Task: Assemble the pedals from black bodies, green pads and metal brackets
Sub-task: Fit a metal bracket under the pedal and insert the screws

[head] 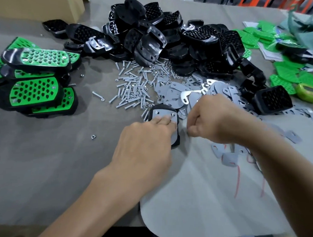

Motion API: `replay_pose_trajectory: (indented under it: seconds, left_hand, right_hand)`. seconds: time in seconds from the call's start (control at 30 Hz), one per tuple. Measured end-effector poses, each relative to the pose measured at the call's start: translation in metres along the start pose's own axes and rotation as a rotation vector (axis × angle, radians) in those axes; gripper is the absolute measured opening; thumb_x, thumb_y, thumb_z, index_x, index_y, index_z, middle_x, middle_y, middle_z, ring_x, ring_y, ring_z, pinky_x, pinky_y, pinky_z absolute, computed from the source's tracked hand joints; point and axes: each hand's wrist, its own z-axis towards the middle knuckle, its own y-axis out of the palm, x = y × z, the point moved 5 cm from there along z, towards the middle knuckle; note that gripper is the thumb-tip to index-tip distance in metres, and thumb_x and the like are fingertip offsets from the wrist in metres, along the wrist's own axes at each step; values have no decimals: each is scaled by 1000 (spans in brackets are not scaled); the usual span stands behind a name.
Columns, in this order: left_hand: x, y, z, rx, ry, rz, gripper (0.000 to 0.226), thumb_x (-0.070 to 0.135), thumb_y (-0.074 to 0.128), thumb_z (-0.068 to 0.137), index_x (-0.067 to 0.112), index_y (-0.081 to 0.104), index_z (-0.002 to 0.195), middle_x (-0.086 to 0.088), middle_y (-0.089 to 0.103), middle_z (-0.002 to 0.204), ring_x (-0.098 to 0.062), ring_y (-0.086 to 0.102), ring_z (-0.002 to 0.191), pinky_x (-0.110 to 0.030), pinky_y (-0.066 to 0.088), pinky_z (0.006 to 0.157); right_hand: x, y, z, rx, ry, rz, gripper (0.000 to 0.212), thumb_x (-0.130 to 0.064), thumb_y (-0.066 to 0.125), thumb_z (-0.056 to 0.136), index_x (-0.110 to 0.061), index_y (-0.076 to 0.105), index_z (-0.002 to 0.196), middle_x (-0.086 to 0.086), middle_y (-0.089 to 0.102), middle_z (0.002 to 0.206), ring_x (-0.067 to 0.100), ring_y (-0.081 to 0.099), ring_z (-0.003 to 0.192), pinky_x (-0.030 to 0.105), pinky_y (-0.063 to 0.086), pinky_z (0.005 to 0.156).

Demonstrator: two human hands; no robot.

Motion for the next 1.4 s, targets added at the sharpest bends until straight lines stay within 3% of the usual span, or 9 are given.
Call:
replay_pose_trajectory:
  seconds: [0.13,0.23,0.43,0.6,0.73,0.93,1.2,1.33,1.4]
  left_hand:
    - [2,0,0,-1,-6,30,62,18,45,94,36,42,153,15,34,165,-12,50,140,-36,54,95]
    - [3,0,-1,-14,-10,42,62,16,44,93,35,41,152,16,29,167,-12,48,142,-37,53,97]
    - [2,-1,0,-28,-27,87,56,16,46,93,33,46,146,13,42,160,-16,55,135,-38,54,94]
    - [5,-1,0,-22,7,91,57,19,45,95,36,42,149,18,33,164,-8,48,140,-31,49,86]
    - [4,-1,1,-34,0,67,64,19,44,96,38,34,156,20,26,167,-6,40,146,-33,49,93]
    - [1,1,1,-40,11,15,69,20,39,96,38,25,161,21,23,168,-4,35,149,-34,51,99]
    - [1,3,1,-66,3,20,74,18,45,91,37,27,160,19,29,166,-7,40,147,-37,53,96]
    - [2,3,0,-61,5,21,73,18,45,92,37,29,160,20,26,167,-3,32,150,-35,50,97]
    - [3,3,0,-58,7,26,72,19,45,93,38,28,160,20,24,167,-2,31,150,-33,49,97]
  right_hand:
    - [-2,0,-8,169,-60,60,10,-20,76,79,-27,77,71,-12,66,55,16,63,79,26,44,92]
    - [4,0,-12,209,-85,68,17,-23,74,82,-31,73,67,-17,64,53,15,61,82,29,44,96]
    - [11,19,-18,221,-109,157,23,-23,80,77,-35,68,61,-19,62,50,24,57,87,26,50,76]
    - [14,11,-12,299,-17,362,21,-24,87,72,-33,72,61,-20,66,60,0,61,58,6,42,51]
    - [1,-8,1,376,-52,447,16,-20,86,71,-30,76,65,-15,68,61,-1,60,54,6,41,50]
    - [-13,-8,13,278,-125,425,14,-13,83,70,-26,79,67,-13,69,57,-3,60,52,5,40,50]
    - [-14,-6,19,292,-165,285,11,-26,83,70,-25,75,63,-15,66,56,2,63,58,11,43,51]
    - [-9,-5,22,283,-141,319,47,-49,72,85,-12,66,56,3,53,47,13,41,45,26,35,44]
    - [-3,-5,21,318,-89,403,51,-52,62,94,-15,71,60,5,65,55,14,50,47,23,38,45]
